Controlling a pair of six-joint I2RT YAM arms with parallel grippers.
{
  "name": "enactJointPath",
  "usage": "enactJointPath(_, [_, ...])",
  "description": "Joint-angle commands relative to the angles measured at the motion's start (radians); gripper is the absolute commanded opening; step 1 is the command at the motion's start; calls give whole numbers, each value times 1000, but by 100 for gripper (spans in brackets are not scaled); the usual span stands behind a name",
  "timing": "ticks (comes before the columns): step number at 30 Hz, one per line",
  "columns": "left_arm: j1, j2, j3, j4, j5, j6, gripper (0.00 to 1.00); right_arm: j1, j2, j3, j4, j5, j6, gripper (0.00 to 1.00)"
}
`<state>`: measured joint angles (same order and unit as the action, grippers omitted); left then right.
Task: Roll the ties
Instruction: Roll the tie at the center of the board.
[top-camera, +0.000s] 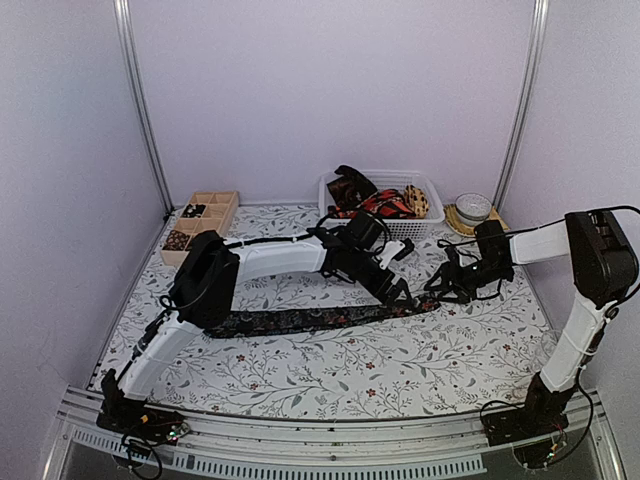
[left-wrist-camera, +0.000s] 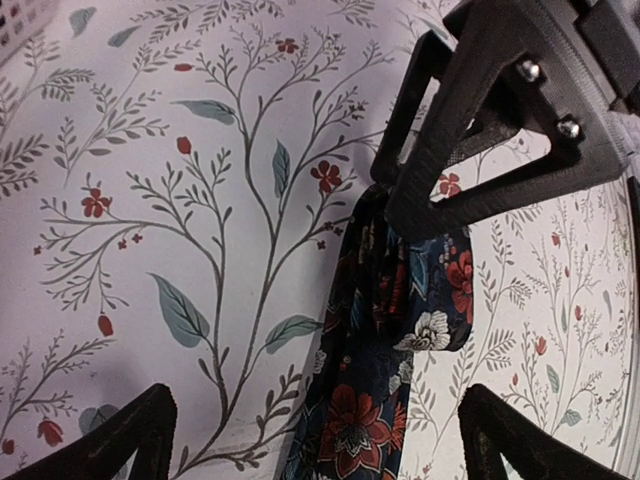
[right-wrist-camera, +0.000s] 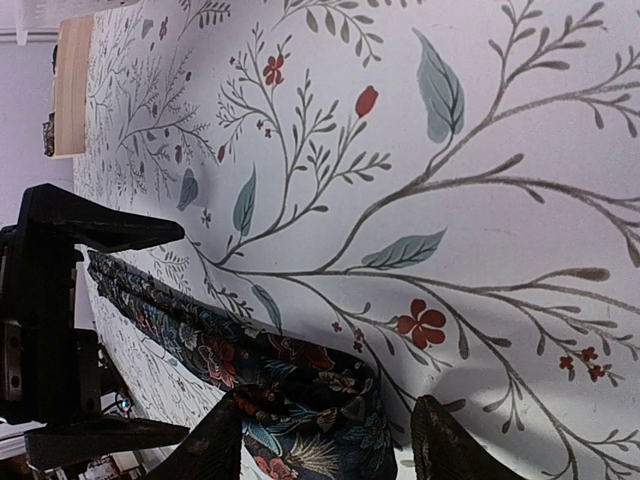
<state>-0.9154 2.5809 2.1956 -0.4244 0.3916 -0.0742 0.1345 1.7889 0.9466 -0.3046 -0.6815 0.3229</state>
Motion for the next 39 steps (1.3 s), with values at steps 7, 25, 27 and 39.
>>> enactJointPath(7, [-10,42,27,40,28,-1,97,-6,72,-46,72,-83,20,59])
enactJointPath(25, [-28,75,23,90,61,-20,96,-5,57,-100,121,-134,53,59])
enactJointPath(27, [-30,78,23,90,50,-21,96,-6,56,-104,125,-139,54,59])
enactJointPath(39, [-31,107,36,54,-17,-16,86,-6,19,-146,145,-188,67,59])
